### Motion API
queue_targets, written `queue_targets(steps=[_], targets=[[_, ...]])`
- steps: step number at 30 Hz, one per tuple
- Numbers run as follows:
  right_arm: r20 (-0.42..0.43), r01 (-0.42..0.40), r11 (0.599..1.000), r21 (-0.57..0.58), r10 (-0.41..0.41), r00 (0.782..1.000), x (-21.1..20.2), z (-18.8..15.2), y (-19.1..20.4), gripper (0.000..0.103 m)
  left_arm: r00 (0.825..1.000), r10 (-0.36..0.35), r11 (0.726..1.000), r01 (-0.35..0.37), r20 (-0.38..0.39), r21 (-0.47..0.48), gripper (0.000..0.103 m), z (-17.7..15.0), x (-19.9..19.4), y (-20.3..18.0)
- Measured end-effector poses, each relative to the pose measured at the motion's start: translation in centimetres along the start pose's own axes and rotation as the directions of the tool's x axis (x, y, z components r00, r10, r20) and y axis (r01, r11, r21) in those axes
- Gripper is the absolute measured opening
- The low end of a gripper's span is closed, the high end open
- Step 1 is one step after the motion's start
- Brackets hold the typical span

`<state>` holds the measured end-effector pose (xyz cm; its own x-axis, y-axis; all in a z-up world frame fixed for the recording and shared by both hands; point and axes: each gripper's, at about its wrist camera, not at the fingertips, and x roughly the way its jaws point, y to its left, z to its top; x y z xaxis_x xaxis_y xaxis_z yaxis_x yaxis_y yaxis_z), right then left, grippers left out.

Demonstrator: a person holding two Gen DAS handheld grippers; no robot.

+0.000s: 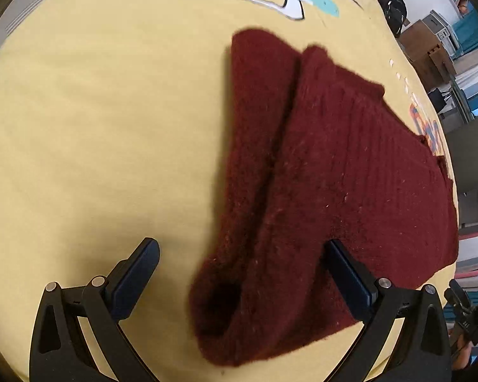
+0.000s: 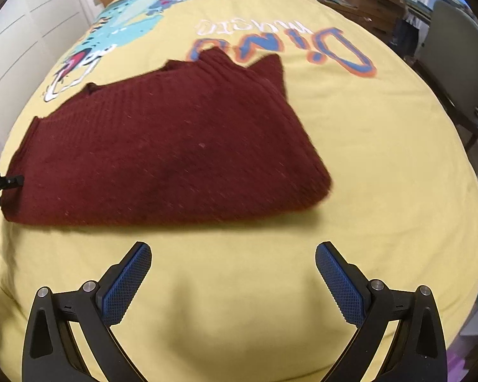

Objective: Fold small clothes

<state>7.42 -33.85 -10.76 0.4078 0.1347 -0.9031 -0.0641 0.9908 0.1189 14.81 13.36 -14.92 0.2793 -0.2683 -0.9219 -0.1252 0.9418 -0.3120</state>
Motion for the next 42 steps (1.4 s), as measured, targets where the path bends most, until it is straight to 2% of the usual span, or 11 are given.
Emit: queue_targets(steps=[8,9,10,13,17,22,28,30,38,40,42], targets=[[-0.043,0.064,0.995,0.075,-0.061,0.997,-0.1,-0.3,-2.4,0.103,1.0,-0.003,0.999,0.004,-0.03,0.037,0.099,0.4,0.7,-1.9],[-0.042,0.072,0.994,0.078,-0.069,0.997,-0.2,-0.3,-2.6,0.103,1.0,-0.009,0.999,0.01,-0.025,0.041,0.087,0.3,0.6,-2.3],[-0.042,0.079,0.994,0.078,-0.076,0.996,-0.3,-0.3,-2.6,0.103,0.999,-0.023,0.999,0.024,-0.022,0.046,0.066,0.3,0.5,-2.7],[-0.038,0.092,0.992,0.082,-0.089,0.995,-0.8,-0.2,-3.1,0.103,0.999,-0.046,0.996,0.048,-0.029,0.073,0.03,0.2,-0.1,-4.5],[-0.018,0.072,0.992,0.102,-0.071,0.997,-1.6,0.0,-3.8,0.103,1.0,0.007,0.989,-0.007,0.0,0.151,0.024,0.4,-1.7,-7.5],[0.022,0.036,0.992,0.118,-0.039,0.999,-2.9,0.3,-4.6,0.103,0.999,-0.023,0.983,0.015,0.04,0.185,0.022,1.1,-4.9,-11.4],[0.071,-0.003,0.989,0.147,-0.008,0.997,-4.5,0.6,-6.3,0.103,0.993,-0.107,0.965,0.09,0.054,0.245,0.021,3.2,-7.7,-20.0],[0.088,-0.012,0.988,0.153,-0.001,0.996,-5.0,0.8,-7.1,0.103,0.993,-0.102,0.95,0.079,0.061,0.304,0.02,3.0,-8.2,-23.5],[0.129,0.012,0.981,0.196,-0.038,0.991,-7.3,1.3,-10.6,0.103,0.993,-0.112,0.885,0.11,-0.023,0.452,0.019,2.0,-1.7,-37.6],[0.119,0.02,0.98,0.199,-0.044,0.992,-7.2,1.1,-11.2,0.103,0.994,-0.091,0.88,0.107,-0.056,0.463,0.019,1.1,0.6,-39.1],[0.1,0.027,0.979,0.202,-0.048,0.994,-6.9,0.7,-11.7,0.103,0.998,-0.034,0.872,0.058,-0.059,0.487,0.019,-0.2,3.0,-40.8]])
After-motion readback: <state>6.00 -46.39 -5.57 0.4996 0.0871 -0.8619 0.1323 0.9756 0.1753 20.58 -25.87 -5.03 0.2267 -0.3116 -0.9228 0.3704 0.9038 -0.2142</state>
